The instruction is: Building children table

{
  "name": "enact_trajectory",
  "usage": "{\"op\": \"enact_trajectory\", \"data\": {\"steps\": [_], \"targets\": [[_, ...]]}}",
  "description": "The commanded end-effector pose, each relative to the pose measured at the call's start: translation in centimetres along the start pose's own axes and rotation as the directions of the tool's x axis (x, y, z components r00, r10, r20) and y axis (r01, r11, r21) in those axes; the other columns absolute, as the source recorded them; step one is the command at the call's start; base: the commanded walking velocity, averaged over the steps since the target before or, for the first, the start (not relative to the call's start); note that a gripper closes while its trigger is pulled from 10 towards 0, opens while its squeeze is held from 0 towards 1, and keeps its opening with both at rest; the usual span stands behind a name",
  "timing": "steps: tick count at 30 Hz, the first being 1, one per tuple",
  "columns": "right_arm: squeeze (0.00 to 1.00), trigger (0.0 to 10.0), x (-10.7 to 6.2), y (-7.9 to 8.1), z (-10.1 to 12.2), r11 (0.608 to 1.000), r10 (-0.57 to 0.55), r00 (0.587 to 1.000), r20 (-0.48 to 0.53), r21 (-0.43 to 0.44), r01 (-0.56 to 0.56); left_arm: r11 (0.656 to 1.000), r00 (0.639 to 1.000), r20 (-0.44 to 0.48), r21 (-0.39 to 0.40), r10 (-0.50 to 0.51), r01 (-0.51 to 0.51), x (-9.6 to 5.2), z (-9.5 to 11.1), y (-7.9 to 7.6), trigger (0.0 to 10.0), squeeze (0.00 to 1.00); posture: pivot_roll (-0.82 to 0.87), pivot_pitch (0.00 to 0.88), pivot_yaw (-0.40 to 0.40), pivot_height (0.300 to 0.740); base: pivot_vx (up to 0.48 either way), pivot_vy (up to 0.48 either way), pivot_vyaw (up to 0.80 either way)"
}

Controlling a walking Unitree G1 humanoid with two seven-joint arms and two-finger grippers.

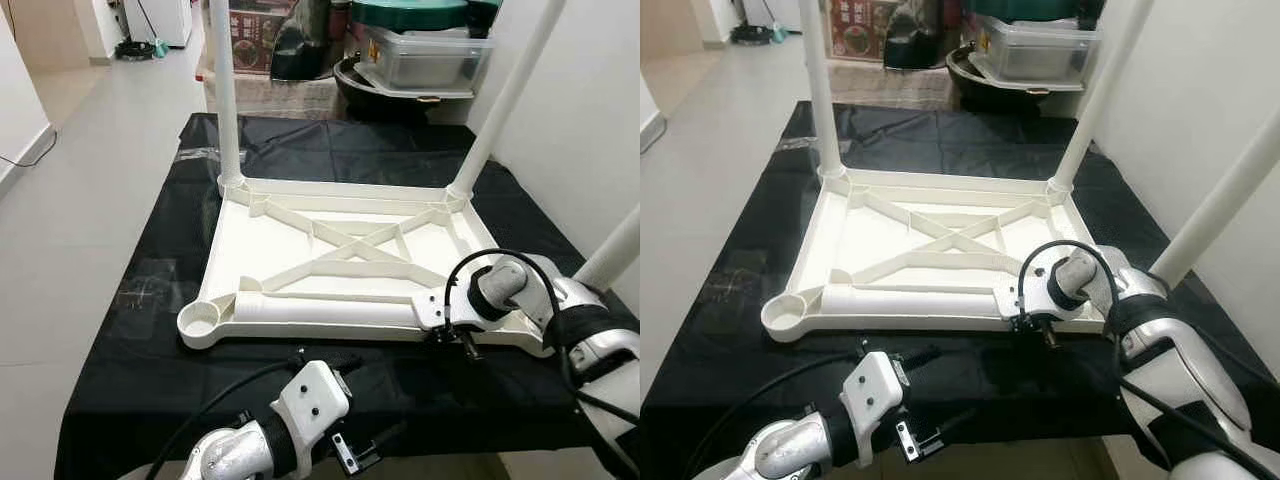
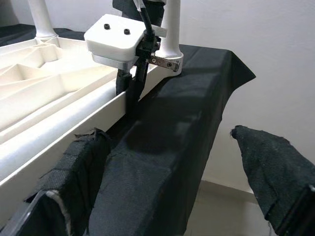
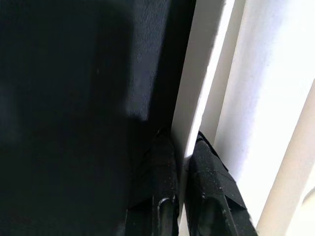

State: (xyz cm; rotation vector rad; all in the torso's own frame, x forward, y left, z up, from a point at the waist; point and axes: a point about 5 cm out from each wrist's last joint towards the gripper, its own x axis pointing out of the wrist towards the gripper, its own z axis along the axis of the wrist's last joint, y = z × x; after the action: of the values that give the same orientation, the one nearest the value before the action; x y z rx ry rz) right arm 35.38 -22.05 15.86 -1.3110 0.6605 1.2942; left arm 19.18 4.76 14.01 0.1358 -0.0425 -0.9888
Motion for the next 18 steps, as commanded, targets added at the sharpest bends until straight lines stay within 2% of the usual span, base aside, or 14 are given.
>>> {"op": "enact_trajectory", "data": {"steps": [1, 3, 4, 5, 8, 9, 10, 11, 13, 14, 18], "targets": [[0.00, 2.8, -1.0, -1.0, 0.5, 0.992, -0.056, 0.998, -0.023, -0.111, 0.053, 1.000, 1.000, -0.006, -0.006, -0.007, 0.007, 0.0, 0.0, -0.4, 10.0, 0.00, 0.16, 0.053, -0.132, 0.740, 0.000, 0.000, 0.00], [0.00, 2.8, -1.0, -1.0, 0.5, 0.992, -0.056, 0.998, -0.023, -0.111, 0.053, 1.000, 1.000, -0.006, -0.006, -0.007, 0.007, 0.0, 0.0, -0.4, 10.0, 0.00, 0.16, 0.053, -0.132, 0.740, 0.000, 0.000, 0.00], [0.00, 8.7, -1.0, -1.1, 0.6, 0.992, -0.062, 0.998, -0.023, -0.111, 0.059, 1.000, 1.000, -0.008, -0.005, -0.007, 0.007, 0.1, 0.0, -0.4, 10.0, 0.00, 0.16, 0.045, -0.130, 0.740, 0.000, 0.000, 0.00], [0.00, 10.0, -1.0, -1.1, 0.6, 0.992, -0.061, 0.998, -0.013, -0.113, 0.059, 1.000, 1.000, -0.009, -0.004, -0.008, 0.008, 0.1, 0.0, -0.4, 10.0, 0.00, 0.16, 0.045, -0.130, 0.740, 0.000, 0.000, 0.00], [0.00, 10.0, -1.0, -1.2, 0.7, 0.991, -0.071, 0.997, -0.009, -0.116, 0.070, 1.000, 1.000, -0.009, -0.003, -0.008, 0.008, 0.1, 0.0, -0.4, 10.0, 0.00, 0.17, 0.042, -0.125, 0.740, 0.000, 0.000, 0.00], [0.68, 10.0, -1.1, -1.3, 0.8, 0.988, -0.084, 0.996, -0.004, -0.129, 0.082, 1.000, 1.000, -0.010, -0.002, -0.008, 0.008, 0.1, -0.1, -0.3, 10.0, 0.00, 0.17, 0.034, -0.126, 0.740, 0.000, 0.000, 0.00], [0.68, 10.0, -1.1, -1.3, 0.8, 0.988, -0.084, 0.996, -0.004, -0.129, 0.082, 1.000, 1.000, -0.010, -0.002, -0.008, 0.008, 0.1, -0.1, -0.3, 10.0, 0.00, 0.17, 0.034, -0.126, 0.740, 0.000, 0.000, 0.00], [1.00, 10.0, -1.3, -1.5, 0.8, 0.986, -0.100, 0.995, 0.001, -0.133, 0.099, 1.000, 1.000, -0.012, 0.000, -0.008, 0.008, 0.1, -0.2, -0.3, 10.0, 0.00, 0.17, 0.028, -0.123, 0.740, 0.000, 0.000, 0.00], [1.00, 10.0, -1.6, -1.7, 0.9, 0.984, -0.117, 0.993, 0.012, -0.133, 0.118, 1.000, 1.000, -0.013, 0.002, -0.009, 0.009, 0.2, -0.2, -0.2, 10.0, 0.00, 0.17, 0.022, -0.122, 0.740, 0.000, 0.000, 0.00], [0.00, 10.0, -1.9, -1.9, 1.0, 0.982, -0.136, 0.990, 0.026, -0.131, 0.138, 1.000, 1.000, -0.014, 0.005, -0.009, 0.009, 0.2, -0.3, 0.0, 10.0, 0.00, 0.17, 0.015, -0.117, 0.740, 0.000, 0.000, 0.00], [0.00, 10.0, -3.2, -2.0, 0.7, 0.987, -0.118, 0.992, 0.048, -0.102, 0.122, 1.000, 1.000, -0.019, 0.007, -0.008, 0.008, 0.3, -0.5, 0.3, 10.0, 0.00, 0.17, 0.005, -0.110, 0.740, 0.000, 0.000, 0.00]]}}
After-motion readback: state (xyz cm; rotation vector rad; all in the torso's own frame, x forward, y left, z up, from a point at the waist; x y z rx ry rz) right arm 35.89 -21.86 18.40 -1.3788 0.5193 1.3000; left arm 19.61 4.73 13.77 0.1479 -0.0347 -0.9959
